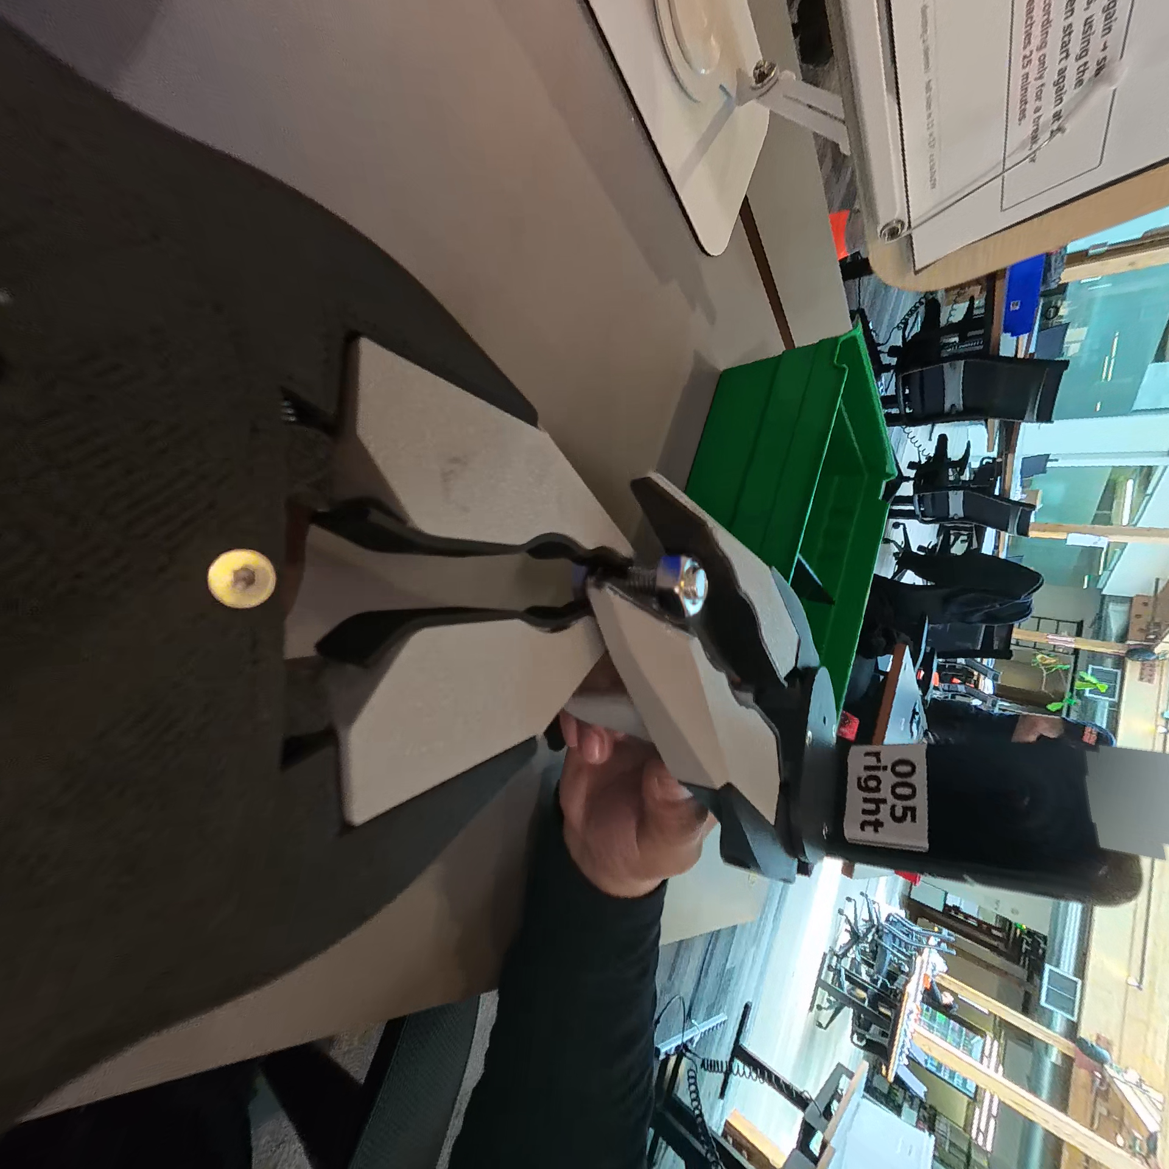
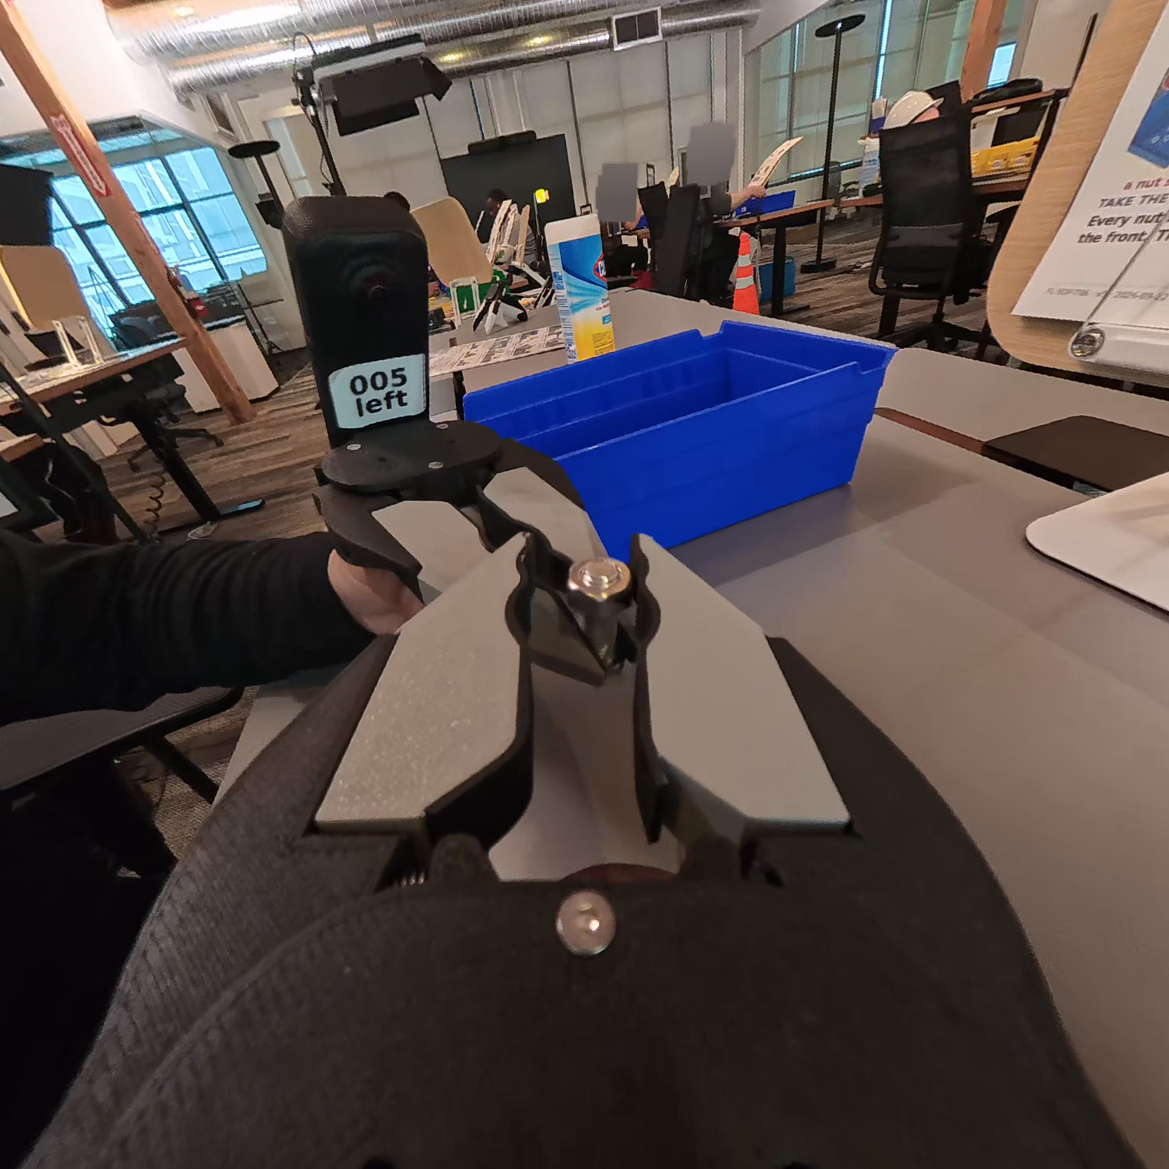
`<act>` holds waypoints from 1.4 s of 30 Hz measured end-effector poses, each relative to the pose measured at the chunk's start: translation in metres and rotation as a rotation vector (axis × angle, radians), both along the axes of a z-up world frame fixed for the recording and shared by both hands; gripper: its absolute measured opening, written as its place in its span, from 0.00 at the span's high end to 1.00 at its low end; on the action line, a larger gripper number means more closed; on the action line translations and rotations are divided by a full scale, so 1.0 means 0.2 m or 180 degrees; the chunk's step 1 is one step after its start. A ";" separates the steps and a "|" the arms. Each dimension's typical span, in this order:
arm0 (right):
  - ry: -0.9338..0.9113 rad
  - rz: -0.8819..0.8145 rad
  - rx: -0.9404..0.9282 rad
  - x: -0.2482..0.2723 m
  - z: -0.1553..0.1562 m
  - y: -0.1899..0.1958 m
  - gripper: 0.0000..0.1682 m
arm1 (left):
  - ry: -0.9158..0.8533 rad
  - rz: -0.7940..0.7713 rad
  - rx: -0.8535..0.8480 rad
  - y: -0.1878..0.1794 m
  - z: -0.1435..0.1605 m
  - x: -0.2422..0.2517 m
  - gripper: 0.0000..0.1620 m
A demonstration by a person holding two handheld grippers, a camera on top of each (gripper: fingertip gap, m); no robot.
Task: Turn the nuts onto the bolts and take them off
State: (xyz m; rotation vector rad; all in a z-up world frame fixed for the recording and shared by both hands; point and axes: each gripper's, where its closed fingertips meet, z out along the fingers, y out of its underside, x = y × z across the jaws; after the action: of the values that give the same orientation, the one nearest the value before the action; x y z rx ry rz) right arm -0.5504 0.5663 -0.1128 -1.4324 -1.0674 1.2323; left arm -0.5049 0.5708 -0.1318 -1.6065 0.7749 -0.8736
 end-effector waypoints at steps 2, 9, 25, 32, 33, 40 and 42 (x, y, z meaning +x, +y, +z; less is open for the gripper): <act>0.0047 -0.0027 -0.0008 0.02 0.01 0.01 0.85 | -0.0051 0.0061 -0.0010 0.02 0.01 -0.03 0.96; 0.0094 -0.0006 -0.0073 0.02 0.02 0.02 0.85 | -0.0102 0.0050 -0.0059 0.02 0.02 -0.04 0.96; 0.0120 -0.0003 -0.0093 0.03 0.03 0.02 0.84 | -0.0074 0.0039 -0.0064 0.02 0.01 -0.03 0.96; -0.0004 -0.0005 0.0011 0.00 0.00 0.00 0.84 | 0.0007 0.0024 -0.0001 0.01 0.00 0.00 0.96; 0.0027 -0.0020 -0.0012 0.01 0.01 0.01 0.84 | -0.0029 0.0045 -0.0010 0.01 0.00 -0.02 0.96; 0.0065 -0.0019 -0.0045 0.02 0.02 0.02 0.84 | -0.0094 0.0071 -0.0067 0.03 0.01 -0.04 0.96; 0.0080 0.0027 -0.0095 0.00 0.01 0.00 0.81 | -0.0056 0.0029 -0.0052 0.01 0.00 -0.01 0.96</act>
State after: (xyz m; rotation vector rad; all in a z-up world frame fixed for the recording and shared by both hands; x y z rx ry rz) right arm -0.5513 0.5666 -0.1102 -1.4326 -1.0432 1.2740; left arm -0.5077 0.5733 -0.1313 -1.6136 0.7495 -0.8886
